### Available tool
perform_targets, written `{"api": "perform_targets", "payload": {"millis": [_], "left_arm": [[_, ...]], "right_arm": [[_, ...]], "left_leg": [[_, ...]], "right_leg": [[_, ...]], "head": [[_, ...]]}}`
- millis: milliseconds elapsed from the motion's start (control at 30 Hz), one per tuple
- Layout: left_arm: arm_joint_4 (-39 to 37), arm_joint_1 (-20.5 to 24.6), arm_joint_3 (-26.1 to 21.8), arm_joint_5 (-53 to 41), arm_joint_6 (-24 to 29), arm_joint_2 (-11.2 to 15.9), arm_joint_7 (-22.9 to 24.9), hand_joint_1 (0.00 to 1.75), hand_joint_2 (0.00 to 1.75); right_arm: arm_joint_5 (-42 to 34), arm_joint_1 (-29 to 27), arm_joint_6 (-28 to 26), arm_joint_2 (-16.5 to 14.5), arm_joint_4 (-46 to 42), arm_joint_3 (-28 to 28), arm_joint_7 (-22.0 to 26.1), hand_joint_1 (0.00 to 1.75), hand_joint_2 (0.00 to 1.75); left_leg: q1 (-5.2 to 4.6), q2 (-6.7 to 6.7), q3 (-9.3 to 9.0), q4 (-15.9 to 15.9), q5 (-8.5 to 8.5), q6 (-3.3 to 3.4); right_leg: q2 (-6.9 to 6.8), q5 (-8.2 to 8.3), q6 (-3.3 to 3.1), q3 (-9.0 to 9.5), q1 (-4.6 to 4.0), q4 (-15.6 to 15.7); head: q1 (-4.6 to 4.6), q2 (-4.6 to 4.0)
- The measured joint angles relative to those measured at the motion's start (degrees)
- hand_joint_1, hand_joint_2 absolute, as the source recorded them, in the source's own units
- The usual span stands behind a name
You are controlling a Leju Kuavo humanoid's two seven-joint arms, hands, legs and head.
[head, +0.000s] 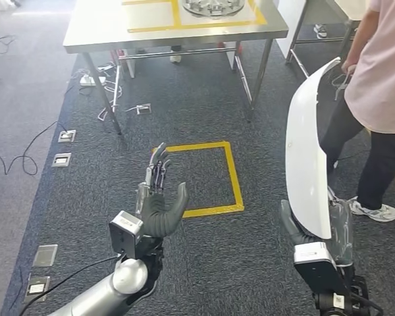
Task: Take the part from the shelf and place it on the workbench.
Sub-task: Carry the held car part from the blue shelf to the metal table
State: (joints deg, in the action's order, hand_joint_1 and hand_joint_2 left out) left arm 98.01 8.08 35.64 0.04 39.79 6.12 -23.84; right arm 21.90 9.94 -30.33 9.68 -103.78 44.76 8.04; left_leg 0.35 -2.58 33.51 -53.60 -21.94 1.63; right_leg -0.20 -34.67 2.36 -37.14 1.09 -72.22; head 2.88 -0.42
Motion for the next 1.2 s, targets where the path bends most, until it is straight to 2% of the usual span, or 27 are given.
{"api": "perform_targets", "payload": {"millis": [33, 67, 133, 200, 267, 300, 333, 400, 433, 467, 500, 533, 567, 633, 667, 700, 767, 800, 867, 933, 967, 1000, 1033, 1067, 1133, 1167, 1200], "left_arm": [[0.0, 0.0, 0.0, 0.0, 0.0, 0.0, 0.1, 0.00, 1.75], [0.0, 0.1, 0.0, 0.1, -0.1, 0.0, 0.2, 0.00, 1.75], [0.0, 0.4, 0.0, 0.3, -0.1, 0.0, 0.4, 0.00, 1.75], [0.0, 0.9, 0.0, 0.5, -0.1, 0.0, 0.5, 0.00, 1.75], [0.0, 1.1, 0.0, 0.5, 0.0, 0.0, 0.6, 0.00, 1.75], [0.0, 1.2, 0.0, 0.6, 0.0, 0.1, 0.7, 0.00, 1.75], [0.0, 1.4, 0.0, 0.6, 0.0, 0.1, 0.7, 0.00, 1.75], [-0.1, 1.8, 0.0, 0.7, 0.0, 0.1, 0.8, 0.00, 1.75], [-0.1, 2.0, 0.0, 0.8, 0.0, 0.2, 0.8, 0.00, 1.75], [-0.2, 2.1, 0.0, 0.9, 0.0, 0.2, 0.8, 0.00, 1.75], [-0.3, 2.1, 0.0, 1.0, 0.0, 0.2, 0.8, 0.00, 1.75], [-0.4, 2.1, 0.0, 1.1, 0.0, 0.2, 0.8, 0.00, 1.75], [-0.5, 2.1, 0.0, 1.2, 0.0, 0.2, 0.7, 0.00, 1.75], [-0.5, 2.4, 0.0, 1.5, 0.0, 0.2, 0.5, 0.00, 1.75], [-0.5, 2.5, 0.0, 1.6, 0.0, 0.1, 0.5, 0.00, 1.75], [-0.6, 2.7, 0.0, 1.8, 0.0, 0.1, 0.4, 0.00, 1.75], [-0.7, 2.8, 0.1, 1.9, 0.0, 0.0, 0.4, 0.00, 1.75], [-0.8, 2.8, 0.1, 2.1, 0.0, 0.0, 0.4, 0.00, 1.75], [-0.9, 3.0, 0.2, 2.4, 0.0, -0.1, 0.3, 0.00, 1.75], [-1.0, 3.2, 0.3, 2.8, 0.0, -0.2, 0.1, 0.00, 1.75], [-1.2, 3.2, 0.5, 3.0, 0.0, -0.3, 0.0, 0.00, 1.75], [-1.3, 3.2, 0.7, 3.2, 0.0, -0.3, -0.1, 0.00, 1.75], [-1.4, 3.2, 0.9, 3.4, 0.0, -0.3, -0.3, 0.00, 1.75], [-1.5, 3.2, 1.1, 3.5, 0.0, -0.3, -0.4, 0.00, 1.75], [-1.5, 3.2, 1.2, 3.7, 0.0, -0.3, -0.6, 0.00, 1.75], [-1.6, 3.3, 1.2, 3.8, 0.0, -0.4, -0.6, 0.00, 1.75], [-1.6, 3.2, 1.2, 3.9, 0.0, -0.4, -0.6, 0.00, 1.75]], "right_arm": [[0.1, 0.0, 0.0, 0.0, 0.0, 0.0, -0.1, 1.75, 1.75], [0.1, 0.0, 0.0, 0.0, 0.0, 0.0, -0.1, 1.75, 1.75], [0.2, 0.0, -0.1, 0.0, 0.0, -0.1, -0.2, 1.75, 1.75], [0.2, 0.0, -0.1, 0.0, -0.1, -0.3, -0.3, 1.75, 1.75], [0.3, 0.0, -0.1, 0.0, -0.1, -0.3, -0.4, 1.75, 1.75], [0.3, 0.1, -0.1, 0.0, -0.1, -0.4, -0.5, 1.75, 1.75], [0.4, 0.1, -0.2, 0.0, -0.1, -0.4, -0.6, 1.75, 1.75], [0.4, 0.1, -0.3, 0.0, -0.2, -0.6, -0.8, 1.75, 1.75], [0.5, 0.0, -0.3, 0.0, -0.3, -0.6, -0.9, 1.75, 1.75], [0.5, 0.0, -0.4, 0.0, -0.3, -0.6, -1.0, 1.75, 1.75], [0.5, 0.0, -0.5, 0.0, -0.3, -0.7, -1.0, 1.75, 1.75], [0.5, 0.0, -0.6, 0.0, -0.3, -0.7, -1.1, 1.75, 1.75], [0.5, 0.0, -0.7, 0.0, -0.3, -0.7, -1.1, 1.75, 1.75], [0.5, 0.0, -1.0, 0.0, -0.4, -0.7, -1.2, 1.75, 1.75], [0.6, 0.0, -1.1, 0.0, -0.5, -0.8, -1.2, 1.75, 1.75], [0.6, 0.0, -1.3, 0.0, -0.5, -0.8, -1.2, 1.75, 1.75], [0.7, -0.1, -1.5, 0.0, -0.6, -0.8, -1.4, 1.75, 1.75], [0.8, -0.1, -1.7, 0.0, -0.6, -0.8, -1.5, 1.75, 1.75], [1.0, -0.1, -1.9, 0.0, -0.8, -0.9, -1.6, 1.75, 1.75], [1.1, -0.4, -2.1, 0.1, -0.9, -1.0, -1.7, 1.75, 1.75], [1.1, -0.5, -2.2, 0.1, -1.0, -1.0, -1.7, 1.75, 1.75], [1.1, -0.8, -2.3, 0.2, -1.0, -1.0, -1.8, 1.75, 1.75], [1.1, -0.9, -2.4, 0.2, -1.0, -1.0, -1.7, 1.75, 1.75], [1.1, -1.0, -2.5, 0.2, -1.0, -1.0, -1.7, 1.75, 1.75], [0.8, -1.1, -2.6, 0.2, -1.0, -1.0, -1.7, 1.75, 1.75], [0.5, -1.0, -2.6, 0.2, -1.0, -1.0, -1.6, 1.75, 1.75], [0.2, -1.0, -2.6, 0.2, -1.0, -1.0, -1.6, 1.75, 1.75]], "left_leg": [[-0.01, -0.89, -0.09, -0.1, -0.03, -0.03], [0.00, -1.76, -0.19, -0.1, -0.08, -0.09], [0.03, -3.35, -0.14, -0.5, -0.21, -0.38], [0.16, -4.74, 0.50, -0.8, -0.08, -0.97], [0.33, -5.92, 1.06, -0.7, 0.27, -1.72], [0.24, -5.31, 1.30, -1.1, 0.09, -2.02], [0.09, -3.91, 1.96, -2.3, -0.66, -2.28], [-0.08, 0.08, 4.99, -8.5, -3.80, -2.67], [0.01, 1.28, 7.14, -12.7, -5.59, -2.84], [0.11, 1.87, 8.95, -16.1, -6.70, -2.98], [0.19, 2.15, 9.90, -17.8, -6.85, -3.05], [0.23, 2.34, 9.55, -17.1, -5.89, -3.06], [0.25, 2.71, 7.94, -14.0, -4.08, -2.98], [-0.05, 5.08, 3.31, -5.3, -0.84, -2.55], [-0.25, 5.97, 1.81, -2.4, -0.12, -2.18], [-0.45, 6.50, 1.10, -1.0, -0.05, -1.80], [-0.60, 5.34, 1.12, -0.8, -0.26, -1.04], [-0.51, 4.74, 1.04, -0.7, -0.26, -0.74], [-0.24, 3.55, 0.84, -0.5, -0.17, -0.11], [-0.16, 2.35, 0.76, -0.4, -0.16, 0.30], [-0.23, 1.77, 0.74, -0.5, -0.18, 0.42], [-0.30, 1.16, 0.69, -0.5, -0.23, 0.49], [-0.37, 0.62, 0.59, -0.5, -0.29, 0.54], [-0.41, 0.08, 0.43, -0.6, -0.38, 0.56], [-0.53, -0.75, 0.04, -0.8, -0.65, 0.38], [-0.62, -1.02, -0.01, -0.9, -0.76, 0.23], [-0.66, -1.17, 0.06, -0.9, -0.76, 0.01]], "right_leg": [[0.15, 1.67, -0.10, 0.40, 0.02, 1.5], [0.65, 4.14, -0.24, 1.73, 0.05, 5.1], [3.56, 8.10, -0.57, 5.10, 0.30, 13.3], [5.62, 8.78, -0.74, 6.81, 0.41, 17.0], [4.64, 8.68, -1.00, 7.24, 0.42, 17.5], [3.89, 8.83, -1.29, 7.39, 0.51, 17.7], [3.04, 8.96, -1.63, 7.56, 0.61, 18.0], [1.31, 9.09, -2.16, 7.74, 0.53, 18.3], [0.42, 9.05, -2.30, 7.70, 0.42, 18.3], [-0.47, 9.00, -2.33, 7.69, 0.34, 18.3], [-1.34, 8.94, -2.34, 7.69, 0.31, 18.3], [-2.16, 8.85, -2.32, 7.74, 0.31, 18.3], [-2.91, 8.73, -2.22, 7.85, 0.32, 18.3], [-4.15, 8.40, -1.83, 8.15, 0.10, 18.3], [-4.62, 8.22, -1.55, 8.28, -0.07, 18.3], [-5.09, 8.05, -1.28, 8.42, -0.27, 18.3], [-6.10, 7.75, -0.76, 8.77, -0.38, 18.4], [-6.01, 7.41, -0.45, 8.83, -0.28, 18.2], [-3.78, 5.28, -0.01, 7.59, -0.05, 15.2], [-0.91, 1.48, 0.11, 3.75, -0.02, 7.2], [-0.32, 0.06, 0.11, 1.57, -0.06, 3.0], [-0.08, -0.30, 0.05, 0.03, -0.09, 0.4], [-0.01, 0.61, -0.08, -0.48, -0.11, 0.2], [0.06, 2.65, -0.30, 0.10, -0.12, 2.4], [0.62, 7.52, -0.89, 3.29, -0.19, 10.7], [0.99, 8.90, -1.13, 4.81, -0.26, 14.3], [1.30, 9.46, -1.32, 5.80, -0.35, 16.5]], "head": [[-0.02, 0.00], [-0.05, 0.00], [-0.12, 0.00], [-0.11, 0.00], [-0.02, 0.00], [0.07, 0.00], [0.33, 0.00], [0.89, 0.01], [1.10, 0.01], [1.18, 0.01], [1.24, 0.00], [1.36, 0.00], [1.52, 0.00], [1.79, 0.00], [1.78, 0.00], [1.68, 0.00], [1.30, 0.00], [1.19, 0.00], [0.84, 0.00], [0.35, 0.01], [0.21, 0.01], [0.15, 0.01], [0.13, 0.00], [0.09, 0.01], [0.00, 0.01], [-0.04, 0.01], [-0.05, 0.00]]}}
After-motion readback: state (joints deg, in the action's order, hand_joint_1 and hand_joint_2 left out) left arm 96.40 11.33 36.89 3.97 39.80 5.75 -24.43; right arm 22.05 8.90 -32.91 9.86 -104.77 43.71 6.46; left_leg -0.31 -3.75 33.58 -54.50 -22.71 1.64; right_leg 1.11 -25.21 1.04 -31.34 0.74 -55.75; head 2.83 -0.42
